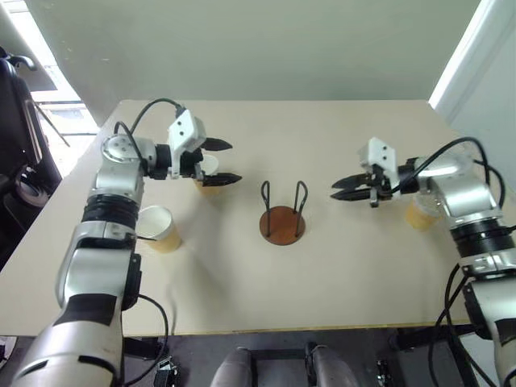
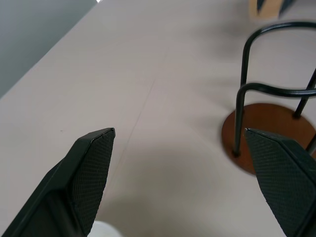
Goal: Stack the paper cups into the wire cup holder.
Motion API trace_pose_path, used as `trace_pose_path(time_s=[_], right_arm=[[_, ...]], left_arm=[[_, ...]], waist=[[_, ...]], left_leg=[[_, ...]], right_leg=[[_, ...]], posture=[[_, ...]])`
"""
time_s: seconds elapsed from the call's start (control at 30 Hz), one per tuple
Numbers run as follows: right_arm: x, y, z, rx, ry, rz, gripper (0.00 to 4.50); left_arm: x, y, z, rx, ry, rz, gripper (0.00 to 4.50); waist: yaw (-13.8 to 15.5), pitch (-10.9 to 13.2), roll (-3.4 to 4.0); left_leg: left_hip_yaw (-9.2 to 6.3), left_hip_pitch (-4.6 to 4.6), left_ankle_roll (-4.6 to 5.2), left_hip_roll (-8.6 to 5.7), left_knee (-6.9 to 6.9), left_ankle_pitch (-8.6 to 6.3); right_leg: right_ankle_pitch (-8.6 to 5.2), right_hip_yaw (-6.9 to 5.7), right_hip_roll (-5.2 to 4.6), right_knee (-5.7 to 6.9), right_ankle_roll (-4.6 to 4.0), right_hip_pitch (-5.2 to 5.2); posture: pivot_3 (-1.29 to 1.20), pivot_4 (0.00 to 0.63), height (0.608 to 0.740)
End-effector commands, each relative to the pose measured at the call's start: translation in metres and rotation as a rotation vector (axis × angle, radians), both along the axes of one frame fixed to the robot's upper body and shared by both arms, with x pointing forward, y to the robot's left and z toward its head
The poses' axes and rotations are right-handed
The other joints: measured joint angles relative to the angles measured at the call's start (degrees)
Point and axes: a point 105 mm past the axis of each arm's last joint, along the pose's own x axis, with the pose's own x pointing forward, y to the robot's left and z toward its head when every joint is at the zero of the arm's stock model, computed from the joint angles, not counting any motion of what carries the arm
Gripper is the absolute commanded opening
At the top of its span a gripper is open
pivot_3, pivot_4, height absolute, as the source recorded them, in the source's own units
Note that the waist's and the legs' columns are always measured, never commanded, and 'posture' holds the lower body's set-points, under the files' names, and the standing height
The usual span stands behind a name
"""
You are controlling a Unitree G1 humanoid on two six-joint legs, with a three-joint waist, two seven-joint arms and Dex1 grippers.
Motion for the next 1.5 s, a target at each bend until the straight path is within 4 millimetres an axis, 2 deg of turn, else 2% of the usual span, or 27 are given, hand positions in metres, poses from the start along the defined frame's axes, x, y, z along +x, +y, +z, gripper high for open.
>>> trace_pose_path(time_s=[0.03,0.13,0.27,0.47,0.73,1.17,1.43,1.5], right_arm=[[-0.01,-0.005,0.031,0.015,-0.072,0.025,1.03],[-0.015,-0.008,0.038,0.028,-0.074,0.017,1.03],[-0.02,-0.01,0.038,0.027,-0.061,0.015,1.03],[-0.022,-0.011,0.04,0.021,-0.05,0.017,1.03],[-0.024,-0.011,0.042,0.01,-0.041,0.022,1.03],[-0.024,-0.013,0.043,0.006,-0.049,0.011,1.03],[-0.025,-0.01,0.043,0.02,-0.056,0.01,1.03],[-0.025,-0.009,0.044,0.022,-0.059,0.009,1.07]], left_arm=[[0.001,0.009,0.024,0.076,-0.105,0.014,4.5],[0.004,0.015,0.028,0.149,-0.142,0.035,4.5],[0.008,0.024,0.033,0.36,-0.227,0.065,4.5],[0.015,0.058,0.016,0.74,-0.26,0.144,4.5],[0.019,0.064,-0.009,0.835,-0.249,0.141,4.5],[0.024,0.049,-0.032,0.812,-0.213,0.131,4.5],[0.031,0.052,-0.051,0.875,-0.207,0.178,4.5],[0.032,0.056,-0.057,0.907,-0.204,0.195,3.86]], waist=[[-0.1,0.0,0.0],[-0.1,0.0,0.0],[-0.2,0.0,0.0],[-0.3,0.0,0.0],[-0.2,0.0,0.0],[-0.2,0.0,-0.01],[-0.2,0.0,-0.01],[-0.2,0.0,-0.01]], left_leg=[[0.02,0.0,0.0,0.0,-0.01,0.0],[0.03,0.0,0.0,-0.01,-0.01,0.0],[0.03,0.02,0.01,-0.01,-0.01,0.0],[0.06,-0.01,0.01,-0.02,-0.07,-0.01],[0.02,-0.13,0.01,-0.06,-0.08,-0.01],[0.06,-0.13,0.0,0.0,-0.06,-0.02],[0.19,-0.08,0.0,-0.06,-0.02,-0.02],[0.18,-0.08,0.01,-0.06,0.0,-0.01]], right_leg=[[0.0,0.02,0.0,-0.01,0.0,0.0],[-0.01,0.04,0.0,-0.04,0.02,0.01],[-0.03,0.05,0.02,-0.01,0.04,0.01],[-0.07,0.09,0.02,-0.05,0.05,-0.06],[-0.12,0.07,-0.02,-0.01,0.01,-0.19],[-0.11,0.09,0.01,0.06,-0.01,-0.23],[-0.11,0.03,0.07,0.1,-0.02,-0.21],[-0.1,0.06,0.07,0.12,-0.03,-0.21]], posture=[[0.0,0.15,0.74],[0.0,0.15,0.74],[0.0,0.15,0.74],[0.0,0.15,0.74],[0.0,0.15,0.74],[0.0,0.15,0.74],[0.0,0.15,0.74],[0.0,0.15,0.74]])
